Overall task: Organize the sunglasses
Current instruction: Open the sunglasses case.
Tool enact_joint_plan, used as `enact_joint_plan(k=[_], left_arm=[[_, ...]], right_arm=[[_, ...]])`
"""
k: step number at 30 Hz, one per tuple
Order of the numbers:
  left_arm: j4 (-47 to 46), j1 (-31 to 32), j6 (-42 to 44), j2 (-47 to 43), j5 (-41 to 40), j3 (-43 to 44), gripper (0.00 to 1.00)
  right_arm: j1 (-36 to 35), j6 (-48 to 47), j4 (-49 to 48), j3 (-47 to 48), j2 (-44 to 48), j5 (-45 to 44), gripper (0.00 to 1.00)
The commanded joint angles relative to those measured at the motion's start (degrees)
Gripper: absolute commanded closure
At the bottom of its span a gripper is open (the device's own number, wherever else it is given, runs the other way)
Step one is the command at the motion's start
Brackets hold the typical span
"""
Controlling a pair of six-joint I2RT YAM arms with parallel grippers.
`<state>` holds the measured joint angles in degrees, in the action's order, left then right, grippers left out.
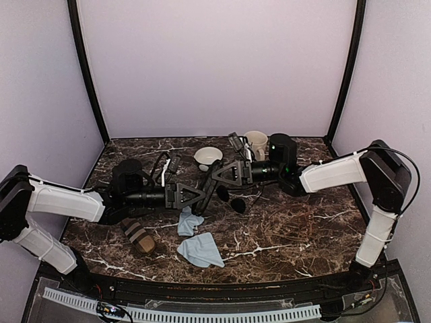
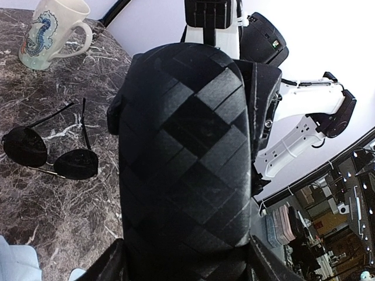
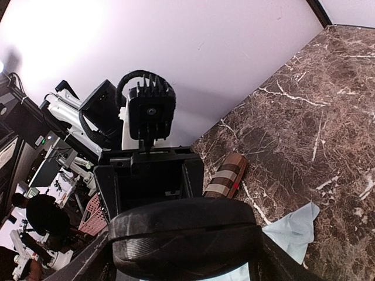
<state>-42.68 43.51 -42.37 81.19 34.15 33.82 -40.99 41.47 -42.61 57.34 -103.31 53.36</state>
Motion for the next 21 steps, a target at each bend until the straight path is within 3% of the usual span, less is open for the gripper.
enact_joint_plan(k=[1, 6, 10, 17, 21], left_arm=[[-4.62, 0.35, -0.61, -0.44, 2.09, 0.99, 1.00], [-10.30, 0.35, -3.12, 0.06, 4.08, -0.19, 1.00], [-14.00, 0.35, -4.45, 0.23, 5.19, -0.86, 1.00], [-17.28, 0.35, -4.28, 0.09, 7.50, -0.78, 1.00], [-16.62, 0.35, -3.04, -0.72, 7.86, -0.43, 1.00]], right_arm=[[-0.25, -0.52, -3.93, -0.07, -0.67, 2.19, 0.28], [0.11, -0.73, -6.06, -0.54, -0.81, 4.08, 0.39], [0.79, -0.91, -6.65, -0.96, -0.76, 4.85, 0.42], [1.89, -1.22, -5.31, -1.40, -0.94, 4.51, 0.40], [2.61, -3.34, 1.64, -0.40, -1.05, 1.62, 0.35]])
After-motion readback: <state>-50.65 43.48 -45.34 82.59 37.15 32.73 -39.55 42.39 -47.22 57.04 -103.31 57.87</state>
